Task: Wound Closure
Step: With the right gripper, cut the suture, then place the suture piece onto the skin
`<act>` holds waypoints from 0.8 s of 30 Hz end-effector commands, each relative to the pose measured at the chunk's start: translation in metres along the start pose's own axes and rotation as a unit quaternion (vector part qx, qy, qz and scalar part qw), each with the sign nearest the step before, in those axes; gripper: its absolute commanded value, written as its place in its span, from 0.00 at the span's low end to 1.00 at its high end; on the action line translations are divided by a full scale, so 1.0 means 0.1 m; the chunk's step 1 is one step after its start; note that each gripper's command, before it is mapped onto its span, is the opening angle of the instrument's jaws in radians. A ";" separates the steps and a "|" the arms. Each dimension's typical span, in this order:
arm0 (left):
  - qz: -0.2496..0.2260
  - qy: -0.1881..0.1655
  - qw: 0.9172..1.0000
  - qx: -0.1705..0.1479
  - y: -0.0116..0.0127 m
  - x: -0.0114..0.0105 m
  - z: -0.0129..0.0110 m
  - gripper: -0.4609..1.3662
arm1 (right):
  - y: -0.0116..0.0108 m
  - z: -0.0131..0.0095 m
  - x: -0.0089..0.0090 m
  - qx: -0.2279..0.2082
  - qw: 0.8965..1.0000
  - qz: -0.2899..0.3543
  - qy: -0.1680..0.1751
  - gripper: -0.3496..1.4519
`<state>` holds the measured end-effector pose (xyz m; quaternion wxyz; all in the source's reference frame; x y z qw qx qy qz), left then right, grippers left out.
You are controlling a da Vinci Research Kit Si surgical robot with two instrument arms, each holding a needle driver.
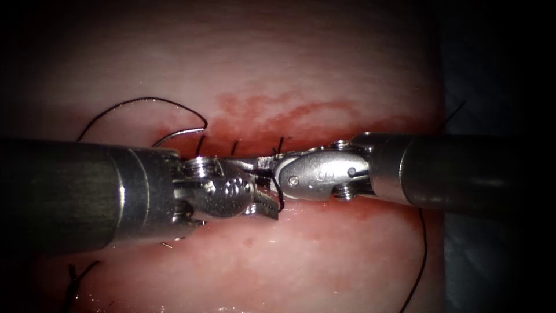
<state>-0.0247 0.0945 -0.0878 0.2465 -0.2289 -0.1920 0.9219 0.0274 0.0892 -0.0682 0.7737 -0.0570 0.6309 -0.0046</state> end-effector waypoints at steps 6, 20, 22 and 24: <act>0.001 0.000 1.000 -0.002 0.000 -0.003 -0.002 0.06 | 0.001 -0.001 -0.001 0.015 1.000 0.000 -0.016 0.00; 0.020 0.001 1.000 0.003 0.006 -0.022 -0.016 0.06 | 0.034 -0.043 0.010 -0.006 0.999 -0.002 -0.034 0.74; 0.023 0.004 1.000 0.005 0.008 -0.021 -0.015 0.06 | 0.046 -0.057 0.015 -0.015 0.999 -0.008 -0.043 0.75; 0.028 0.005 1.000 0.006 0.011 -0.021 -0.013 0.06 | 0.059 -0.072 0.020 -0.028 0.998 -0.019 -0.057 0.82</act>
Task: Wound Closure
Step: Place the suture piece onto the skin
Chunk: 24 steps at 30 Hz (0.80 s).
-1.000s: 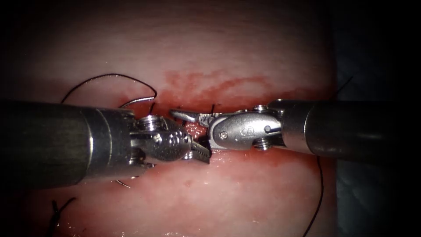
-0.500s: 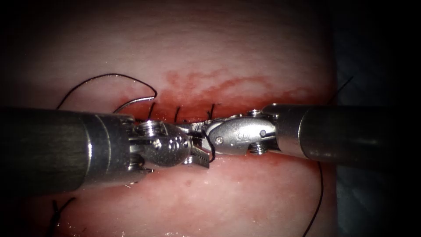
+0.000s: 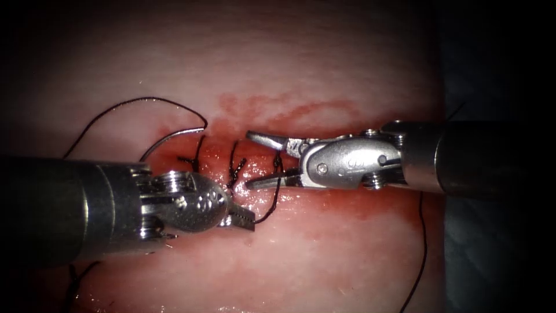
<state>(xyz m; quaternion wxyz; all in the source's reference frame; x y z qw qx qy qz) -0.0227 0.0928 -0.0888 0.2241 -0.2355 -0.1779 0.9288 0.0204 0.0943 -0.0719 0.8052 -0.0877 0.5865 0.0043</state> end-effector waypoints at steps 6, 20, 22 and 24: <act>0.000 -0.002 1.000 -0.009 0.021 -0.002 0.007 0.06 | 0.033 -0.040 0.003 -0.020 0.999 -0.019 -0.032 0.87; -0.026 -0.025 0.997 -0.072 0.063 -0.018 0.011 0.06 | 0.056 -0.074 -0.001 -0.040 0.998 -0.011 -0.046 0.86; -0.029 -0.037 0.996 -0.082 0.066 -0.024 0.018 0.06 | 0.056 -0.075 -0.001 -0.040 0.998 -0.011 -0.046 0.86; -0.033 -0.049 0.994 -0.089 0.069 -0.032 0.027 0.06 | 0.056 -0.075 -0.002 -0.040 0.998 -0.011 -0.045 0.85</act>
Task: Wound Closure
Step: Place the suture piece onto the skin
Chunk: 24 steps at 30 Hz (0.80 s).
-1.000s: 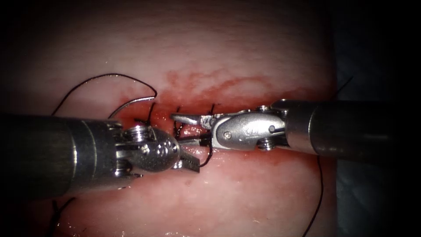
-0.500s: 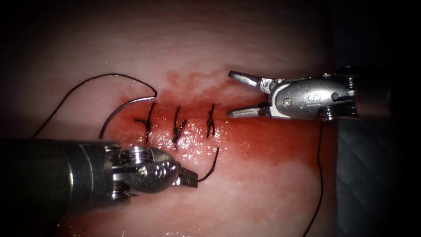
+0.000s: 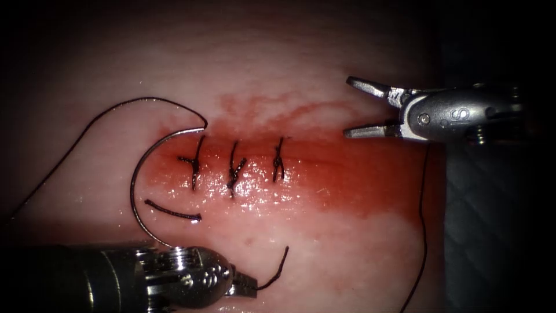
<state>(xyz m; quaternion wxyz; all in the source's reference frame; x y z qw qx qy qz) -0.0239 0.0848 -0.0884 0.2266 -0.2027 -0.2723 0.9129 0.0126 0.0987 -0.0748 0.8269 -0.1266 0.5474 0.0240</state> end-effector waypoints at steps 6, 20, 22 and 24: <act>-0.019 -0.016 0.999 -0.022 0.000 -0.014 0.020 0.12 | 0.000 0.000 0.000 0.002 1.000 0.000 0.000 0.85; -0.048 -0.056 0.997 -0.018 -0.001 -0.040 0.028 0.43 | -0.001 0.000 0.000 0.002 1.000 0.000 0.001 0.84; -0.051 -0.057 0.997 -0.020 -0.003 -0.044 0.023 0.44 | -0.001 0.000 0.000 0.002 1.000 0.000 0.001 0.84; -0.052 -0.058 0.997 -0.021 -0.006 -0.051 0.013 0.48 | -0.002 0.000 0.000 0.002 1.000 0.000 0.001 0.84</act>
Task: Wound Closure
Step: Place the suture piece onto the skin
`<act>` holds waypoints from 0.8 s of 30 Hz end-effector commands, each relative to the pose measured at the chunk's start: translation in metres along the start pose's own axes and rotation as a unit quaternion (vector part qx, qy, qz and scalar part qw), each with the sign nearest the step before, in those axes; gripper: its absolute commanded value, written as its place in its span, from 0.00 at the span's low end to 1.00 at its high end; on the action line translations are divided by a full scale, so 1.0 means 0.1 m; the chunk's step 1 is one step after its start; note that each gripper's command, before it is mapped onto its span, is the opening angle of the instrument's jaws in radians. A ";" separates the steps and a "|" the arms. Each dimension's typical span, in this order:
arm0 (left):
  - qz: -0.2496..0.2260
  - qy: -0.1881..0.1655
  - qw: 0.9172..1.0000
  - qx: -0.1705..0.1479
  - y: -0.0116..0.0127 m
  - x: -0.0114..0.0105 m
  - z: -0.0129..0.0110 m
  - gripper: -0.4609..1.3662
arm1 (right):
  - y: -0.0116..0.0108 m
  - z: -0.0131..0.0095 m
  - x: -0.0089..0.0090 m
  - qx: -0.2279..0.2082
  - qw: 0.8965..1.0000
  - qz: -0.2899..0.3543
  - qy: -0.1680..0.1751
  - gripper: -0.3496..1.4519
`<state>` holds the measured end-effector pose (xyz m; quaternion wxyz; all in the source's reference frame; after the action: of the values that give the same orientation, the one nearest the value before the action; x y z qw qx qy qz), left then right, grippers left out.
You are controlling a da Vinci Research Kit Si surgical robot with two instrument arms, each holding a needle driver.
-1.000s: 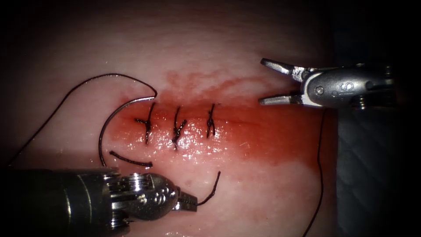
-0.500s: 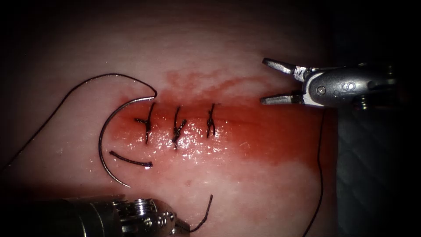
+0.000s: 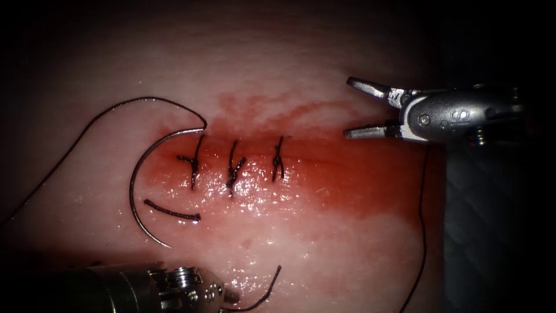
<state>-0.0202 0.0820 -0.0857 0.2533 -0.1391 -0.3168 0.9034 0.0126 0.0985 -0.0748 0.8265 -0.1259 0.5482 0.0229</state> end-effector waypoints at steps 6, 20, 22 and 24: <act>0.000 0.025 0.999 0.038 -0.011 -0.010 -0.027 0.59 | -0.001 0.000 0.001 0.002 1.000 0.000 0.001 0.84; 0.030 0.128 0.987 0.087 -0.041 0.013 -0.112 0.55 | -0.001 -0.001 0.003 0.004 1.000 0.000 0.004 0.85; 0.035 0.153 0.984 0.086 -0.045 0.021 -0.125 0.60 | -0.002 -0.001 0.004 0.007 1.000 0.001 0.007 0.85; 0.044 0.175 0.980 0.086 -0.049 0.028 -0.137 0.66 | -0.002 -0.002 0.005 0.008 1.000 -0.002 0.008 0.86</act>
<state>-0.0152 0.0942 -0.0935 0.2758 -0.2893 -0.1833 0.8981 0.0127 0.0982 -0.0753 0.8226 -0.1219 0.5550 0.0191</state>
